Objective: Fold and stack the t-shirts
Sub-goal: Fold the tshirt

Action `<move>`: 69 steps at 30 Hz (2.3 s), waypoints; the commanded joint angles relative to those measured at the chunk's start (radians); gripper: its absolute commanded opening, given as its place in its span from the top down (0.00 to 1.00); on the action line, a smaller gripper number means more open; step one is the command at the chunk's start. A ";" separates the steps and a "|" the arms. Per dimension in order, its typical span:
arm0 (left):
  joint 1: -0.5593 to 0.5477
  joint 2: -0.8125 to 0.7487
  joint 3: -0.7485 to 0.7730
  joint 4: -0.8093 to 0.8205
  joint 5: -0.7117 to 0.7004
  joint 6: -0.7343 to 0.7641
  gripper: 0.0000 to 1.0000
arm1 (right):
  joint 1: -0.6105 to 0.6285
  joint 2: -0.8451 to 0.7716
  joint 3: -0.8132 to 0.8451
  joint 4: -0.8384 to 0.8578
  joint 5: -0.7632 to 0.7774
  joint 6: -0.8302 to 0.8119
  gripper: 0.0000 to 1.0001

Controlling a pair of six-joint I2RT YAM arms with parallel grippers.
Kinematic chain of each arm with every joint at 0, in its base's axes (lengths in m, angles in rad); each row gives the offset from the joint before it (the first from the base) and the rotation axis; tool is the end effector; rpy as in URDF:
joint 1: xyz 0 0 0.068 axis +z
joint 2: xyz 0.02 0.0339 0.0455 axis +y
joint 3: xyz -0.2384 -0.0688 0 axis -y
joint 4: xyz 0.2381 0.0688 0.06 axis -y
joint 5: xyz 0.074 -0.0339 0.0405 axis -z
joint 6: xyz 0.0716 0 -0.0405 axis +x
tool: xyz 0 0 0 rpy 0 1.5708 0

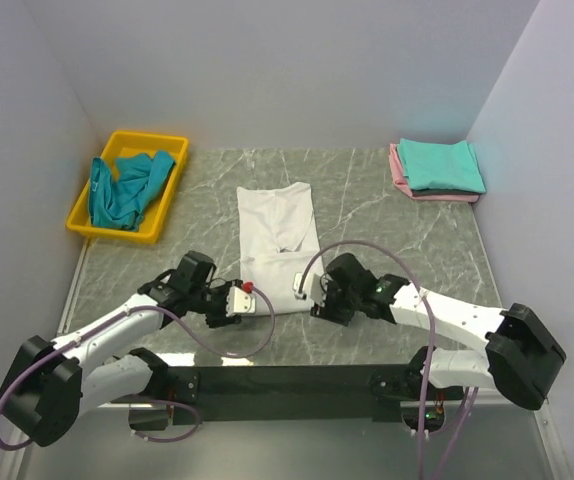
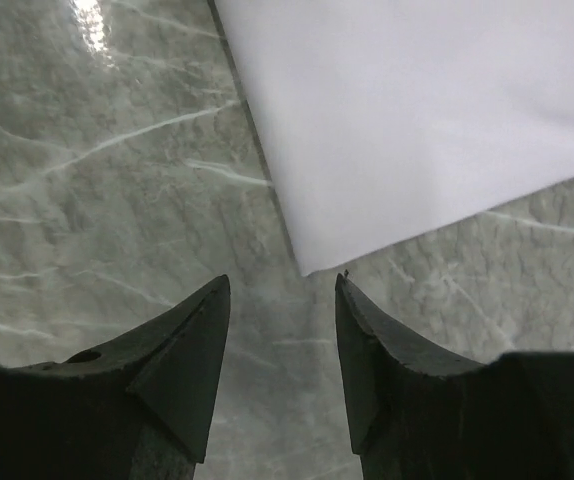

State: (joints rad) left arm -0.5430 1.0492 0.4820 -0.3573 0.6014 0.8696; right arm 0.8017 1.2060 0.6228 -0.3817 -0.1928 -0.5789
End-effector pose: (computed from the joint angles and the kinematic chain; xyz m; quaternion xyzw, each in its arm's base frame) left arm 0.1626 -0.1455 0.1367 0.6594 0.6280 -0.2278 0.3449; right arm 0.1632 0.1884 0.1366 -0.6271 0.7142 0.1243 0.2849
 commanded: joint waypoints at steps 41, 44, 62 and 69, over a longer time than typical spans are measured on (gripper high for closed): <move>-0.120 0.212 -0.020 0.136 -0.144 0.055 0.88 | 0.082 0.095 -0.172 0.227 0.075 -0.269 0.93; -0.121 0.175 -0.017 0.113 -0.134 0.049 0.98 | 0.082 0.066 -0.155 0.180 0.081 -0.243 1.00; -0.123 -0.313 0.090 -0.312 0.097 -0.084 0.99 | 0.085 -0.281 0.104 -0.313 -0.054 -0.079 1.00; -0.124 -0.408 0.187 -0.382 0.101 -0.187 0.99 | 0.080 -0.355 0.224 -0.428 -0.066 -0.078 1.00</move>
State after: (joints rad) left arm -0.6628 0.6731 0.6224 -0.6739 0.6750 0.7383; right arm 0.8867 0.8890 0.7956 -0.7185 -0.2501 -0.6693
